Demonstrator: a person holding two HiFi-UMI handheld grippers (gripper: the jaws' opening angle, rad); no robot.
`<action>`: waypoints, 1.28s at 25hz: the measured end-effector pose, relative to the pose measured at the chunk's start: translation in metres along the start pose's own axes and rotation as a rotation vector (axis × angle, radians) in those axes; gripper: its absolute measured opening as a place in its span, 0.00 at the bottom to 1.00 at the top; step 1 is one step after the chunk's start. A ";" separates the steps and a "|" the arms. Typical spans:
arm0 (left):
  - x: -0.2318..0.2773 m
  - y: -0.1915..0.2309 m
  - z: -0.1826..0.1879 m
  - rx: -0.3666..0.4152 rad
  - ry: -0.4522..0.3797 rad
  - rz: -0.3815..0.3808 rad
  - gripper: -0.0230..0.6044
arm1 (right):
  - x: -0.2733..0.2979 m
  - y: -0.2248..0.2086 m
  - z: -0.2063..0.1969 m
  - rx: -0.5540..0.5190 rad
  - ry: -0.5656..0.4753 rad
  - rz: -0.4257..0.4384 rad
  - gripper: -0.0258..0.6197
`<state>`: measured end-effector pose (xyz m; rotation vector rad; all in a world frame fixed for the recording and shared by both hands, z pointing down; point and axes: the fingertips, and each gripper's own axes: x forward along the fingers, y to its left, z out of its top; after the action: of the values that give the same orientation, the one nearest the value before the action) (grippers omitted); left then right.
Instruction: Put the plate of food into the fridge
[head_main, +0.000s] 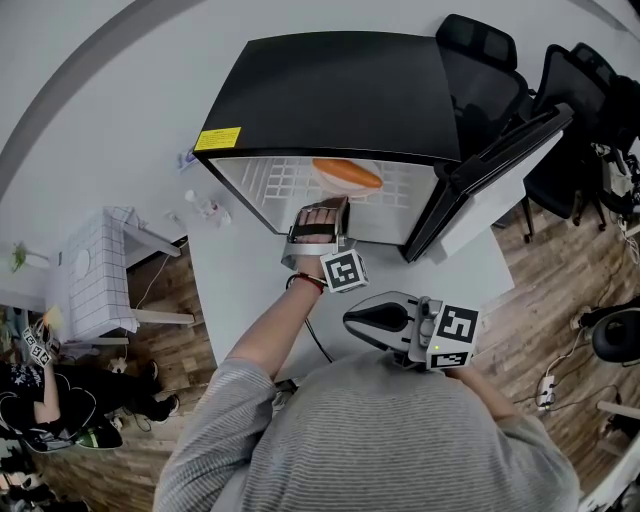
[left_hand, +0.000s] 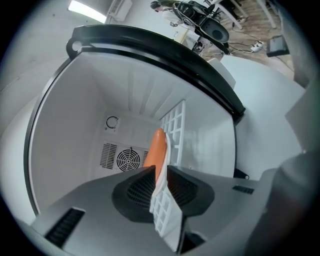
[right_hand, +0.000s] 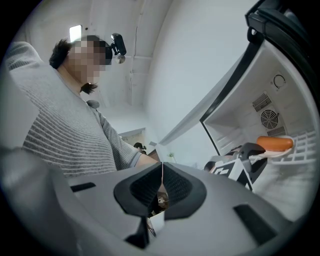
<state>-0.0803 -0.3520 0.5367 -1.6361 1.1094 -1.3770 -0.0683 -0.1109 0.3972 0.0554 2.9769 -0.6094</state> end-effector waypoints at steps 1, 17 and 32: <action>0.000 0.004 -0.002 -0.016 0.002 0.016 0.16 | 0.000 0.001 0.000 -0.002 0.000 0.003 0.06; -0.018 0.018 -0.023 -0.582 0.014 -0.069 0.05 | 0.004 0.012 -0.002 -0.017 0.000 0.006 0.06; -0.058 0.013 -0.026 -0.916 -0.052 -0.127 0.05 | 0.008 0.020 -0.016 -0.044 0.056 0.033 0.06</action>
<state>-0.1121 -0.3030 0.5077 -2.3767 1.7783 -0.9111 -0.0766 -0.0859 0.4033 0.1204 3.0354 -0.5470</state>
